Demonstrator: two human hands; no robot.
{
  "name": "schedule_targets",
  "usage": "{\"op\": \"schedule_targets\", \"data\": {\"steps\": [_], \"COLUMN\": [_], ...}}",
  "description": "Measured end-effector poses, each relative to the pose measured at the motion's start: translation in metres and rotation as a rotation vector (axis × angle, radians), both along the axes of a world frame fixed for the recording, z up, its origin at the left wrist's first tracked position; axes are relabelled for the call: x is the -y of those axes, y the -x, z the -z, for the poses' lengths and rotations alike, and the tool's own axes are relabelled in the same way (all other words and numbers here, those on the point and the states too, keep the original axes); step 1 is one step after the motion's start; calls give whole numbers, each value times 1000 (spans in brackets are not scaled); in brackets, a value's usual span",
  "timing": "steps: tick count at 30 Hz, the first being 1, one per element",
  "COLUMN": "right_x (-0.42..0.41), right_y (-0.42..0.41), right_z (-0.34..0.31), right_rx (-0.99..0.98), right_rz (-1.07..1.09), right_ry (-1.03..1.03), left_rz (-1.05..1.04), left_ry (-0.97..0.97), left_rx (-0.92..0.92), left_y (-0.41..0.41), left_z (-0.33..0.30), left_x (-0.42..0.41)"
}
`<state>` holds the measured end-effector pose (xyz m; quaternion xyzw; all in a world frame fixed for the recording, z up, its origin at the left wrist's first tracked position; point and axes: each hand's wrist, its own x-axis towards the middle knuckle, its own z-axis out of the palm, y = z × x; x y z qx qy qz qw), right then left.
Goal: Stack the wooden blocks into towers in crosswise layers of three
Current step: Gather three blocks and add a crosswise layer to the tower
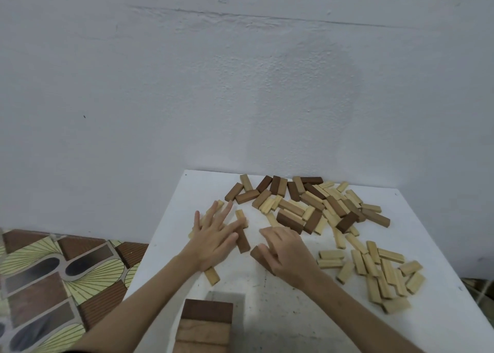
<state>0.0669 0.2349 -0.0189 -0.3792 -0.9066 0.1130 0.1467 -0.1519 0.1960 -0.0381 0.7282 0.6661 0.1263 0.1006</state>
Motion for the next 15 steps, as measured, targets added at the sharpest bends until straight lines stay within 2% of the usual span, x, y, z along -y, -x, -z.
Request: {"op": "schedule_targets", "data": {"steps": [3, 5, 9, 12, 15], "right_x": [-1, 1, 5, 0, -23], "right_y": [4, 7, 2, 1, 17], "right_z": [11, 13, 9, 6, 6], "right_rx": [144, 172, 54, -48, -136], "right_rz": [-119, -156, -144, -96, -17], "right_ry": [40, 69, 70, 98, -81], "left_rz": [-13, -28, -87, -83, -63], "left_ry": [96, 157, 182, 132, 150], "left_rx": [20, 1, 7, 36, -13], "left_y": [-5, -7, -3, 1, 3], "left_z": [-6, -9, -10, -13, -21], "left_x": [-13, -18, -16, -18, -31]}}
